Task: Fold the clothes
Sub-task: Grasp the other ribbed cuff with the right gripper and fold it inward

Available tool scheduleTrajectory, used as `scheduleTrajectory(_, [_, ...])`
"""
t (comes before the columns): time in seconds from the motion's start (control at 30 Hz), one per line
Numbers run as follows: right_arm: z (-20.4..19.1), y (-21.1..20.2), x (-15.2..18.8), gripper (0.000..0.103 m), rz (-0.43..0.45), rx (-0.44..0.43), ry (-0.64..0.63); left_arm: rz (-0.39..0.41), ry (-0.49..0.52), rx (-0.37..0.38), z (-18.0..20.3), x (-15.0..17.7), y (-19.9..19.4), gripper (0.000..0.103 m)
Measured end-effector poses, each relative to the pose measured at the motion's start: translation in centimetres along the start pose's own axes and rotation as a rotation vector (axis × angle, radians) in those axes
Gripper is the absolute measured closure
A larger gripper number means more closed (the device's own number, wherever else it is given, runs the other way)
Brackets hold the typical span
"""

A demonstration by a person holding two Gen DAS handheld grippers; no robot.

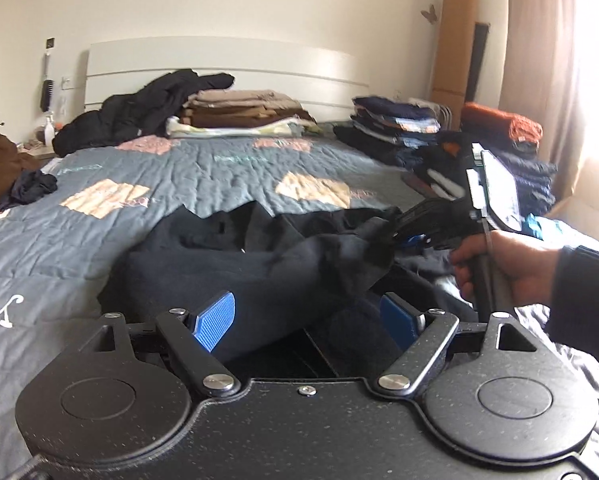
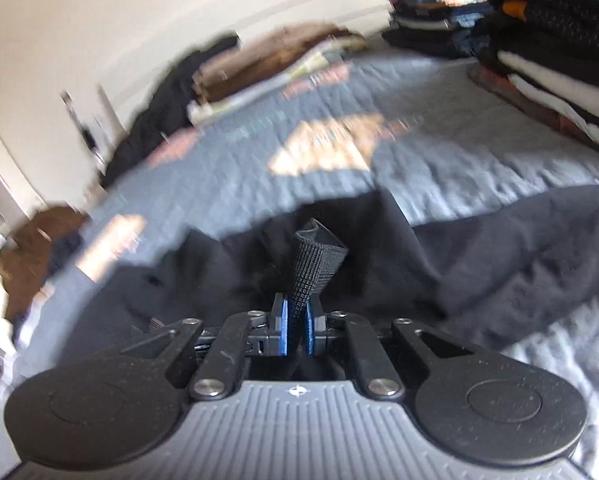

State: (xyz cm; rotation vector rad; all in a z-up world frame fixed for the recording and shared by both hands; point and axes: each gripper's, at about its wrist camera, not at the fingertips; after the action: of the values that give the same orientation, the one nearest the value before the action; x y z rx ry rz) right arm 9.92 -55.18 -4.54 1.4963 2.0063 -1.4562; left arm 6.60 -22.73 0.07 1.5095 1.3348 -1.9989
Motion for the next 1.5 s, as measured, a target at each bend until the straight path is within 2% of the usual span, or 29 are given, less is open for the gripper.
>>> scheduleTrajectory(0.07, [0.4,1.0,0.7,0.090,-0.048,0.034,-0.015,-0.014,0.010,-0.003,0.1,0.3,0.6,0.024])
scheduleTrajectory(0.1, [0.6,1.3,0.9,0.084,-0.065,0.052,-0.020,-0.021,0.008,-0.003,-0.1,0.3,0.8,0.024])
scheduleTrajectory(0.17, [0.5,0.8,1.1,0.066,-0.060,0.073,-0.033,-0.033,0.002,-0.004,-0.3,0.4,1.0,0.024])
scheduleTrajectory(0.23, [0.1,-0.5,1.0,0.043,-0.047,0.079,-0.070,-0.044,-0.002,-0.006,-0.5,0.5,1.0,0.024])
scheduleTrajectory(0.3, [-1.0,-2.2,0.7,0.033,-0.030,0.093,-0.152,-0.049,-0.004,-0.009,-0.7,0.5,0.8,0.024])
scheduleTrajectory(0.37, [-2.5,-4.1,0.2,0.030,-0.005,0.098,-0.247,-0.050,-0.012,-0.012,-0.9,0.4,0.7,0.024])
scheduleTrajectory(0.4, [-3.3,-5.0,0.1,0.029,0.008,0.085,-0.292,-0.052,-0.015,-0.011,-0.9,0.3,0.7,0.024])
scheduleTrajectory(0.47, [-4.8,-5.4,0.0,0.025,0.015,-0.001,-0.334,-0.054,-0.019,-0.009,-1.0,0.3,0.6,0.023])
scheduleTrajectory(0.53, [-6.2,-5.8,-0.1,0.016,0.022,-0.087,-0.376,-0.058,-0.017,-0.009,-1.0,0.3,0.6,0.023])
scheduleTrajectory(0.57, [-6.8,-5.9,-0.1,0.015,0.024,-0.125,-0.394,-0.062,-0.015,-0.011,-1.1,0.4,0.7,0.022])
scheduleTrajectory(0.73, [-5.9,-2.1,0.7,0.015,-0.018,-0.079,-0.369,-0.079,0.007,-0.046,-1.9,1.0,1.4,0.020])
scheduleTrajectory(0.8, [-5.5,-0.6,1.0,0.015,-0.035,-0.060,-0.359,-0.076,0.045,-0.086,-2.5,1.5,1.9,0.020])
scheduleTrajectory(0.87, [-5.1,0.8,1.3,0.016,-0.052,-0.042,-0.348,-0.047,0.149,-0.190,-2.6,2.3,2.3,0.020])
scheduleTrajectory(0.97, [-4.7,2.9,1.8,0.016,-0.074,-0.018,-0.338,-0.020,0.367,-0.344,-2.0,4.2,3.4,0.020])
scheduleTrajectory(1.1, [-10.6,1.5,1.6,0.015,-0.047,-0.174,-0.520,-0.014,0.534,-0.424,-0.8,6.1,4.6,0.020])
scheduleTrajectory(1.23, [-18.4,2.2,2.3,0.015,-0.169,-0.405,-0.702,-0.043,0.612,-0.450,-0.4,7.4,5.9,0.020])
scheduleTrajectory(1.3, [-22.2,2.9,3.2,0.015,-0.237,-0.469,-0.811,-0.056,0.642,-0.483,-0.8,8.2,6.8,0.020])
scheduleTrajectory(1.4, [-26.1,4.6,4.4,0.015,-0.324,-0.525,-0.896,-0.049,0.665,-0.520,-1.0,9.0,7.6,0.021])
scheduleTrajectory(1.5, [-29.1,6.4,5.8,0.015,-0.401,-0.544,-0.959,-0.024,0.677,-0.539,-1.0,9.3,8.0,0.025])
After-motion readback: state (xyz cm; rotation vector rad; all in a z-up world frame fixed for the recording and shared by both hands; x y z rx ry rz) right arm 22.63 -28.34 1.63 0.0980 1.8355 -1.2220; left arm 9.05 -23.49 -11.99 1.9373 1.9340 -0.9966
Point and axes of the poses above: each gripper's, at about its wrist camera, not at the fingertips, and y roughly the way its jaws point, z to its right, x to its underside, and after that the axes turned 9 degrees about -x, right-handed
